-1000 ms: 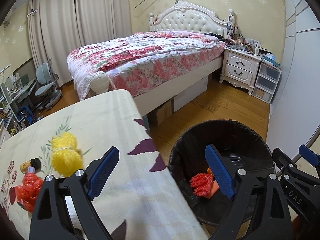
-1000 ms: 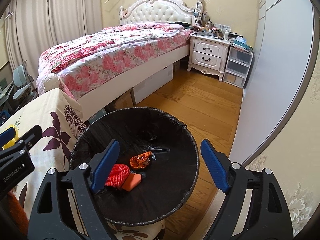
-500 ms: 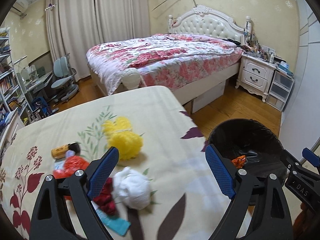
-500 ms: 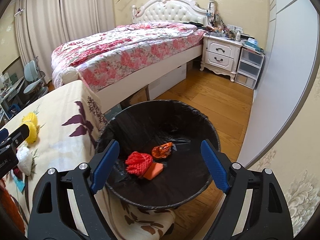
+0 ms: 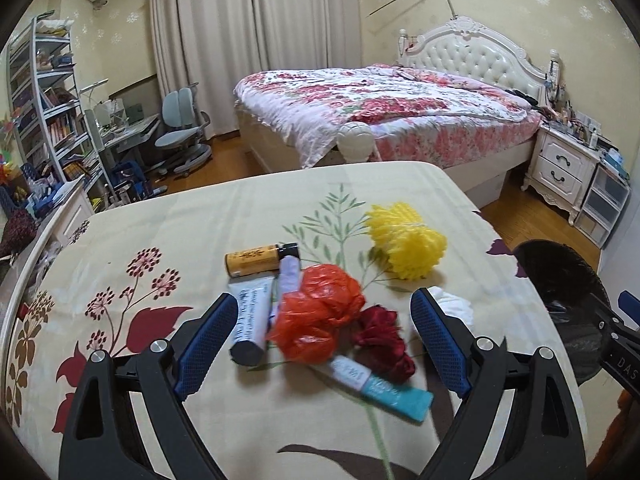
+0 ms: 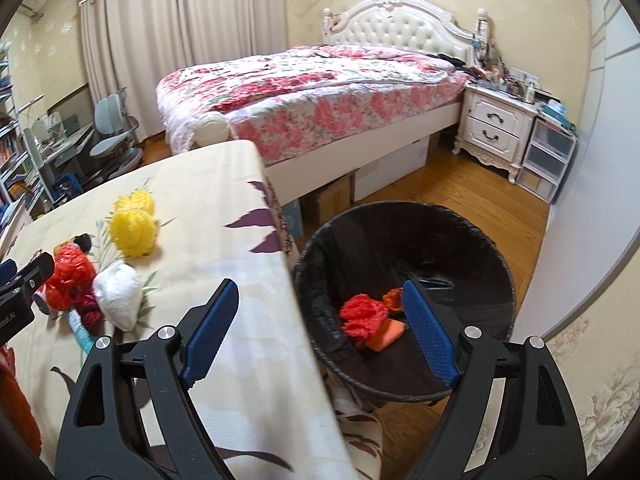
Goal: Collect trash
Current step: 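Grasp the red plastic bag with the left tool while the right tool grasps the white tissue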
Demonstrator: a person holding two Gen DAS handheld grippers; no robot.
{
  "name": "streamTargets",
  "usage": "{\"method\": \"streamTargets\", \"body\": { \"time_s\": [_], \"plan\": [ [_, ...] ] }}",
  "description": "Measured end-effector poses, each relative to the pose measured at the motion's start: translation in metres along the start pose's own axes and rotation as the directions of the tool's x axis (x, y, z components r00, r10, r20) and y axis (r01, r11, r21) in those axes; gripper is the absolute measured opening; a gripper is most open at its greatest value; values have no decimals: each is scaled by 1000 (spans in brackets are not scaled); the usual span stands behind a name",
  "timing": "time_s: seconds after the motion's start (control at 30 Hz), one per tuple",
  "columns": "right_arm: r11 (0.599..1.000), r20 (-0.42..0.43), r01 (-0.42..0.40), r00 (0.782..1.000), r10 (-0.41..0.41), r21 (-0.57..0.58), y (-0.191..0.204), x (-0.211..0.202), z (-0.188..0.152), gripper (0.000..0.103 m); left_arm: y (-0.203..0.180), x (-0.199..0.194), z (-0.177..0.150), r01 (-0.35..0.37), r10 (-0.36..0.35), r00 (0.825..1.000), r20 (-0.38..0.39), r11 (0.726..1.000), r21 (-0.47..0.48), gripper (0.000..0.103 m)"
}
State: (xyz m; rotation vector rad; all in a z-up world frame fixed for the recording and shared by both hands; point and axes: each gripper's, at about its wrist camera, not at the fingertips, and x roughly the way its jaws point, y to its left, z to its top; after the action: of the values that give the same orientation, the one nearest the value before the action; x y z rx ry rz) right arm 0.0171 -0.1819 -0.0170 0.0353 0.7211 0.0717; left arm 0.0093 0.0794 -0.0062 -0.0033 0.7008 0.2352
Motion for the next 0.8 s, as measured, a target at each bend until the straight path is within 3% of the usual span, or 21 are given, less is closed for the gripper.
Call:
{"method": "streamTargets", "body": {
  "time_s": [0.3,0.6,0.67,0.73,0.8],
  "plan": [
    [993,-21,-90,996,88,-80,54,-2,-2,82,44,2,-13,-51,50,998,-23,998,-38,88],
    [990,-27,-96,995,94,-103,65,-1,-2,82,34,9,-9,1,-1,1000,-20,1000,-17,87],
    [992,-28,-89,996,86,-95,60,0,-2,82,29,15,-8,13,-14,999,-32,1000,-13,82],
    [993,-31,-85,996,82,-87,56,1,-3,82,23,21,-9,27,-27,998,-51,1000,-5,66],
    [993,-36,-83,996,80,-82,53,3,-3,82,19,28,-10,41,-40,996,-74,999,3,61]
  ]
}}
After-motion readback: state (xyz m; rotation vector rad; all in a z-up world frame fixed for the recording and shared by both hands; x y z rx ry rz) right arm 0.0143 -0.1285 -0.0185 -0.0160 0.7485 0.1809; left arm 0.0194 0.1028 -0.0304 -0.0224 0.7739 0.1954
